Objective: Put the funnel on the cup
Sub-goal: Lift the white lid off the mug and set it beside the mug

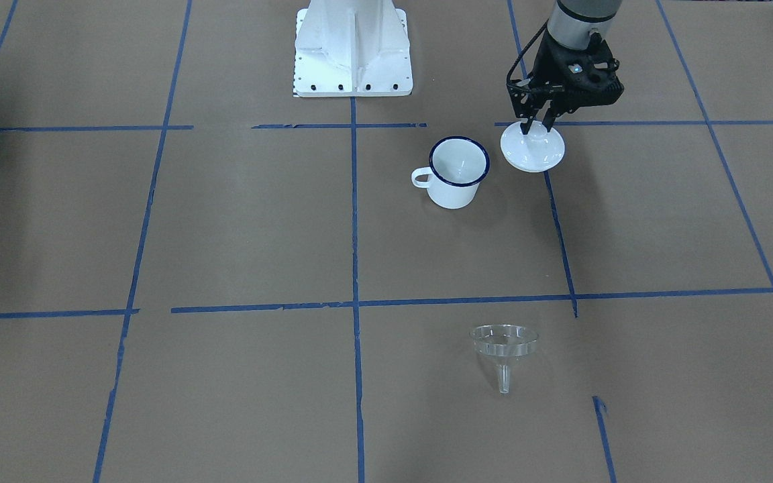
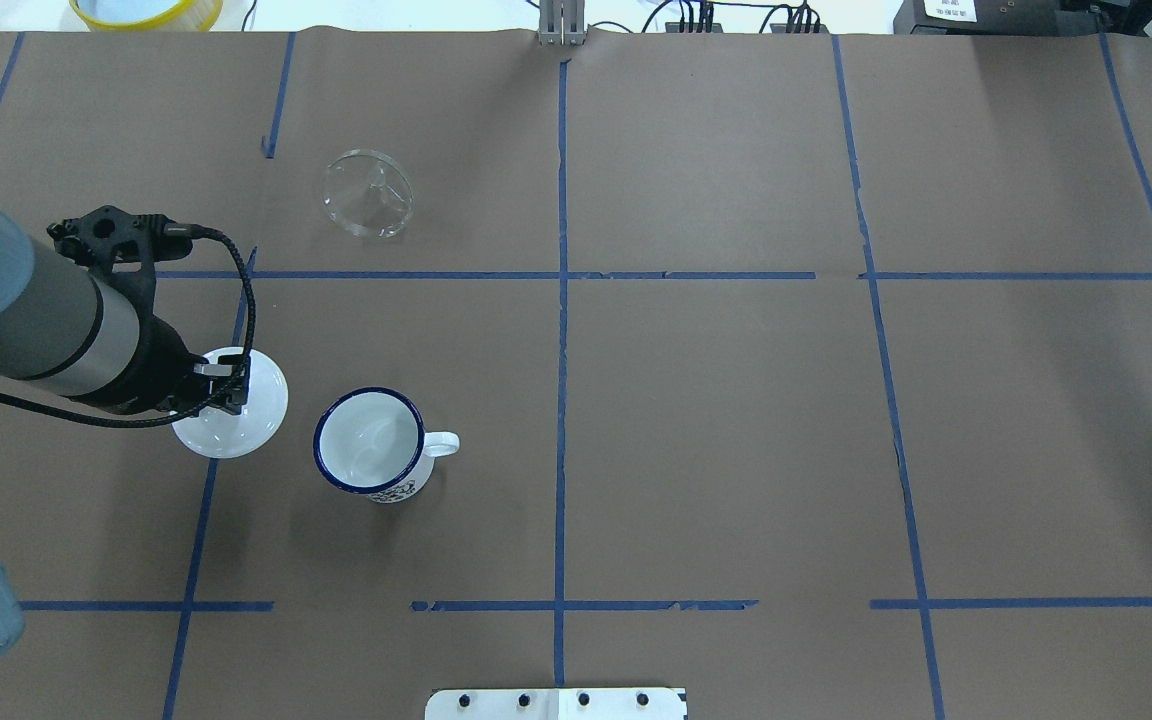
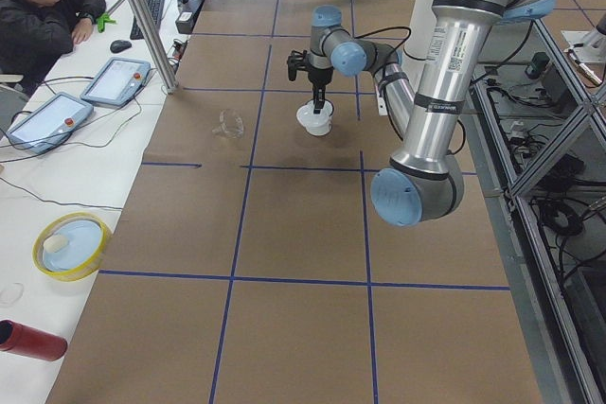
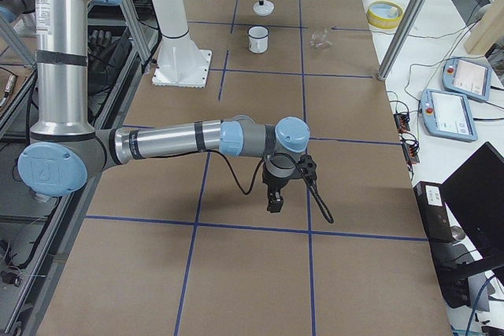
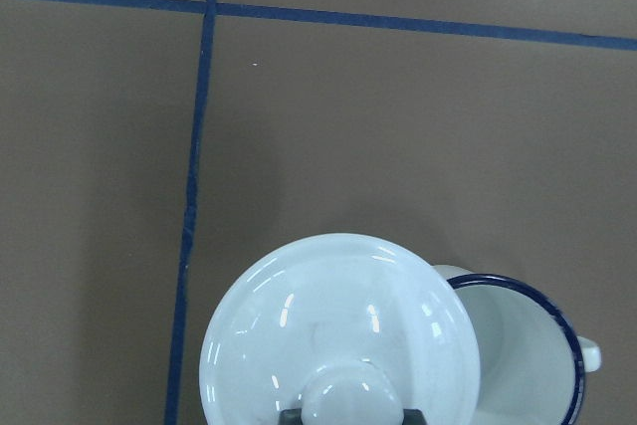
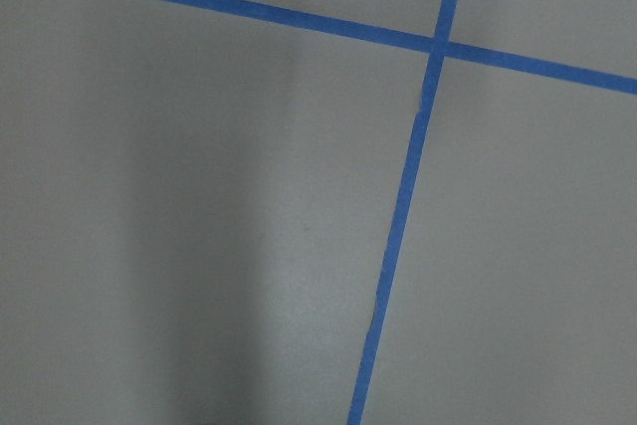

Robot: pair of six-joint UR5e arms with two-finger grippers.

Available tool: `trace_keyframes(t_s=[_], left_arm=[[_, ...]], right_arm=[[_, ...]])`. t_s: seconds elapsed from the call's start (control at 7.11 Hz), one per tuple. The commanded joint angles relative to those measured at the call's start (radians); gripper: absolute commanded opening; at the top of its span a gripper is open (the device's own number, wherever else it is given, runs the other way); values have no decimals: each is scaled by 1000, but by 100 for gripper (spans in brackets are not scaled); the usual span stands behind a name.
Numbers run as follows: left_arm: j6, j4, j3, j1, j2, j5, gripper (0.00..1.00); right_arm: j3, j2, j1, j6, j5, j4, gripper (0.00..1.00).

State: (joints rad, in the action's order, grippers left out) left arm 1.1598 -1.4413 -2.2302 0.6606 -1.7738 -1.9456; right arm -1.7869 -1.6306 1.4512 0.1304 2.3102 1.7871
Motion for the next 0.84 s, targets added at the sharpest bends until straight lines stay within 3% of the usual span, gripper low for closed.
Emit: trace_keyframes(t_s=[0.0,0.42,0.7], left_arm=[[41,-244,126,-6,82,1,0],[35,-350,283,-13,56,1,0],[31,-352,326,-15,27,1,0]], right_arm=[[1,0,0,0,0,0,100],[1,0,0,0,0,0,100],[0,0,0,0,0,0,100]])
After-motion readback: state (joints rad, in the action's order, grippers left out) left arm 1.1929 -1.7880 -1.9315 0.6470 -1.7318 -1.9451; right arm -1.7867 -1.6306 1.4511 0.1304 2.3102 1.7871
